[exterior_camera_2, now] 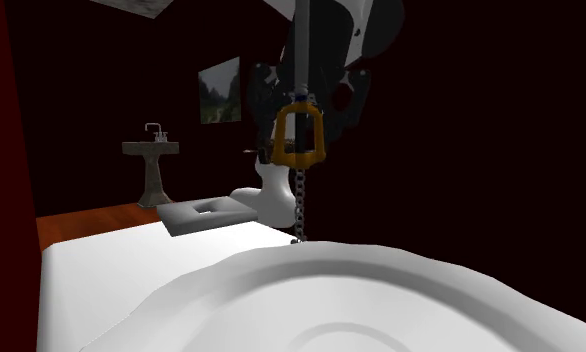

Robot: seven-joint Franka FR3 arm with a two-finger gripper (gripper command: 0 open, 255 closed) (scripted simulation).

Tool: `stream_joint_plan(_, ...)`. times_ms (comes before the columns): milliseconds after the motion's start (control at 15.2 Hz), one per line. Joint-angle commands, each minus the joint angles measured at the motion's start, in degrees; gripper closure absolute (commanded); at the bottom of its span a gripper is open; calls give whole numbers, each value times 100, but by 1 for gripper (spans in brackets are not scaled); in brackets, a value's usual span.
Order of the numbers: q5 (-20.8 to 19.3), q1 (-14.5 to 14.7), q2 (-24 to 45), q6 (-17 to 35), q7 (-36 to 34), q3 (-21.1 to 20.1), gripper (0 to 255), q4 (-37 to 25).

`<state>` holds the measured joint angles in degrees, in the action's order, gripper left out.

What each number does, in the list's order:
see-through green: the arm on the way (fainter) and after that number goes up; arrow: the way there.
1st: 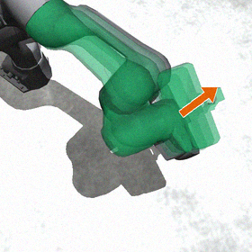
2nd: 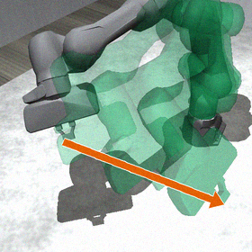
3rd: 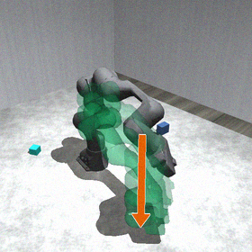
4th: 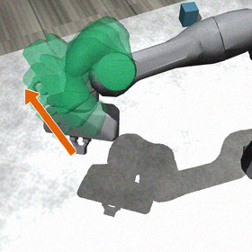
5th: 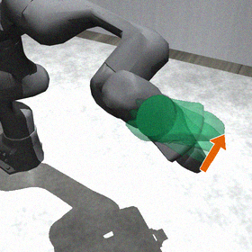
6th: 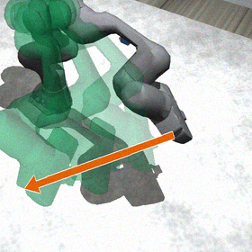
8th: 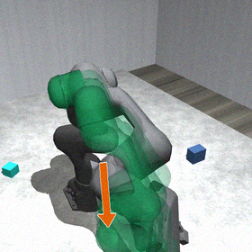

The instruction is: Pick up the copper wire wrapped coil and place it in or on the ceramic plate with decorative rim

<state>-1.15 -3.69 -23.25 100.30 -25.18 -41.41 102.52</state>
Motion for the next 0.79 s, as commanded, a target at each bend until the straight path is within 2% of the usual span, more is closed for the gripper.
stream_joint_plan(0, -270, -175, 463, -71, -207, -321, 255, -441)
stream_joint_plan(132, -737, -365, 1116, -164, -541, -802, 255, -980)
stream_joint_plan(264, -1431, -440, 1927, -364, -970, -1339, 255, -1595)
stream_joint_plan(396, -2372, -186, 2911, -728, -1450, -1766, 255, -2315)
stream_joint_plan(528, -3272, 504, 3847, -1186, -1764, -1798, 255, -3149)
stream_joint_plan(726, -4310, 1877, 5033, -1877, -1773, -1380, 255, -4739)
